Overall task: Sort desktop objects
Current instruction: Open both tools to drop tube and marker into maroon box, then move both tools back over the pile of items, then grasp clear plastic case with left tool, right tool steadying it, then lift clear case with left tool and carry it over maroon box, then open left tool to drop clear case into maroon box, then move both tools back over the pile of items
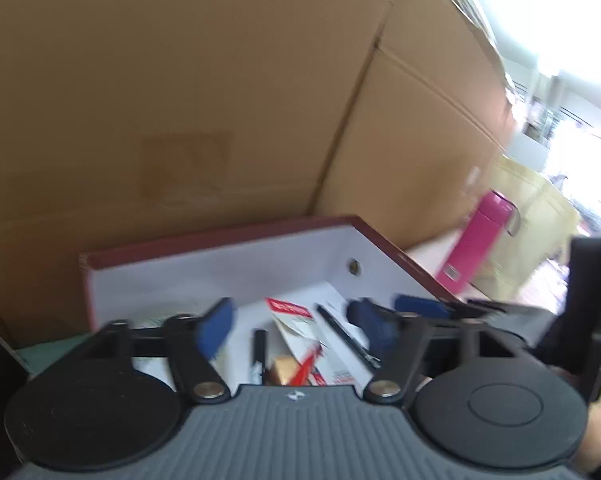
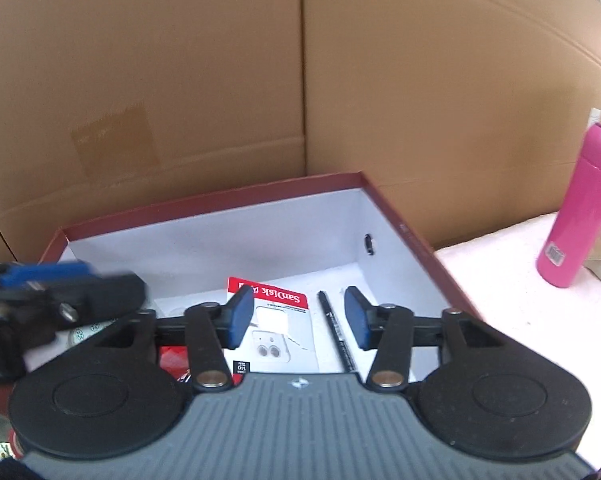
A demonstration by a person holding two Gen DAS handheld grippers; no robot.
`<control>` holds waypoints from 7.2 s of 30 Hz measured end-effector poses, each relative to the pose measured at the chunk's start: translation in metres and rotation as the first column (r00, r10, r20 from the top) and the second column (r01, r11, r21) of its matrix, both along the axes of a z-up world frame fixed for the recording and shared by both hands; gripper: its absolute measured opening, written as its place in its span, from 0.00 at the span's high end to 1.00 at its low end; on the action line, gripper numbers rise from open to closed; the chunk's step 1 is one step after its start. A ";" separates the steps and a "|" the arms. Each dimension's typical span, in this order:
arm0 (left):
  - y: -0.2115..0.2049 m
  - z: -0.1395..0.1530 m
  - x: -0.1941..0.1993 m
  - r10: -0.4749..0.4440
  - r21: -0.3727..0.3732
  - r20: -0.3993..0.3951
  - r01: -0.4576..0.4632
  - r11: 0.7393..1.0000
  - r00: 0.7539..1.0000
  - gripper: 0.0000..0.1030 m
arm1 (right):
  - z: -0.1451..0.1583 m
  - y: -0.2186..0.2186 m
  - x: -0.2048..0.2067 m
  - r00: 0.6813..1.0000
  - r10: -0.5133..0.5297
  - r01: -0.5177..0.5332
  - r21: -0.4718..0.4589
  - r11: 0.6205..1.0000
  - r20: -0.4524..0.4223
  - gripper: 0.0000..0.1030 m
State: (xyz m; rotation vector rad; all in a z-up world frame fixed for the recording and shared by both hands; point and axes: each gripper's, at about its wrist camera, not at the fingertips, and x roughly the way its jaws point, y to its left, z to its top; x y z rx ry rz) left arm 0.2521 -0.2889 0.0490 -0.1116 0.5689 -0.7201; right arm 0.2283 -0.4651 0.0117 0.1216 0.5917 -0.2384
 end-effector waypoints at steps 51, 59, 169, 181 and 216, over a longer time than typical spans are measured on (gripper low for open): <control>0.348 -0.065 -0.308 0.374 0.086 0.097 -0.383 0.920 0.922 0.00 | -0.008 0.259 -0.241 0.906 0.387 -0.395 0.016 0.918 0.172 0.02; 0.353 -0.076 -0.257 0.406 0.078 0.023 -0.407 0.910 0.913 0.00 | -0.044 0.292 -0.231 0.889 0.449 -0.447 -0.041 0.893 0.084 0.02; 0.231 0.031 -0.170 0.108 0.002 -0.054 -0.109 0.994 0.993 0.50 | 0.030 0.281 -0.221 0.810 0.558 -0.570 0.017 0.822 0.184 0.51; 0.077 0.056 -0.055 -0.066 -0.186 -0.013 0.063 0.981 0.998 0.51 | 0.073 0.137 -0.133 0.884 0.436 -0.403 -0.198 0.893 0.167 0.51; -0.025 -0.005 0.033 -0.106 -0.138 -0.198 0.079 0.987 0.974 0.00 | 0.007 0.027 -0.028 0.977 0.211 -0.213 -0.164 0.963 -0.030 0.08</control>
